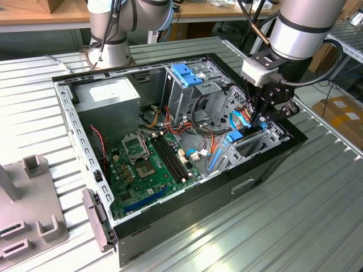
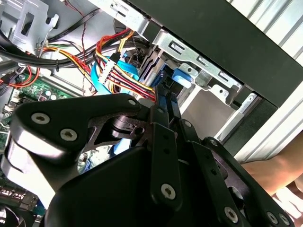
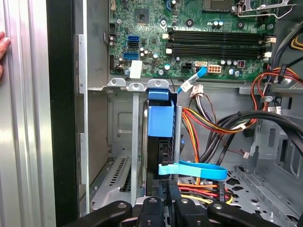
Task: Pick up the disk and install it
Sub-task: 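Insert the second disk wire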
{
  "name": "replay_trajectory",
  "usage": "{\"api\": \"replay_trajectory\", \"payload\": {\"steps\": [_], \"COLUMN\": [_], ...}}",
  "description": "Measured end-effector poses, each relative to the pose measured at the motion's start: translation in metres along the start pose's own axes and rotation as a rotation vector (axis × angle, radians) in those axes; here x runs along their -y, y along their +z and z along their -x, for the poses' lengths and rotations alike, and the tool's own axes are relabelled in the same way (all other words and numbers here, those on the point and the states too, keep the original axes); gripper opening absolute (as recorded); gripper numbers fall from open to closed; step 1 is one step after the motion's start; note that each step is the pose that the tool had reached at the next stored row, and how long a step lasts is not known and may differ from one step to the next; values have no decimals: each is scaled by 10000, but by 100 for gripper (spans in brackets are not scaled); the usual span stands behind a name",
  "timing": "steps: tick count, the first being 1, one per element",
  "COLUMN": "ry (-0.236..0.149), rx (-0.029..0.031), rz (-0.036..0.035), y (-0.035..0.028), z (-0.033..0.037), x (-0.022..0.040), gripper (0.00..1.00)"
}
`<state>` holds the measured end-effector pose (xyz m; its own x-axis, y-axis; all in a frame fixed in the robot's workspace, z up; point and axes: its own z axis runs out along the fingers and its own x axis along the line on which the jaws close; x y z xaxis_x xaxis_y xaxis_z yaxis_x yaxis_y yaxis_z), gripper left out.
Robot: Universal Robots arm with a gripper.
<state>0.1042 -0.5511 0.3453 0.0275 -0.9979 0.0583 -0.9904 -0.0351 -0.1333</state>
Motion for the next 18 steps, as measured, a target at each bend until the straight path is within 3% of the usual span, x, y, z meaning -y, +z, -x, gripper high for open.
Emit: {"api": "replay_trajectory", "payload": {"steps": [6,9,14,18], "ry": [106,146,318,361], "rx": [-13,40,18,132], "rz": [6,7,16,16], "y": [-25,-27,-23,-23], "z": [-2,-1,-21,-21], "x": [6,6,5,5], "gripper": [16,16,16,16]}}
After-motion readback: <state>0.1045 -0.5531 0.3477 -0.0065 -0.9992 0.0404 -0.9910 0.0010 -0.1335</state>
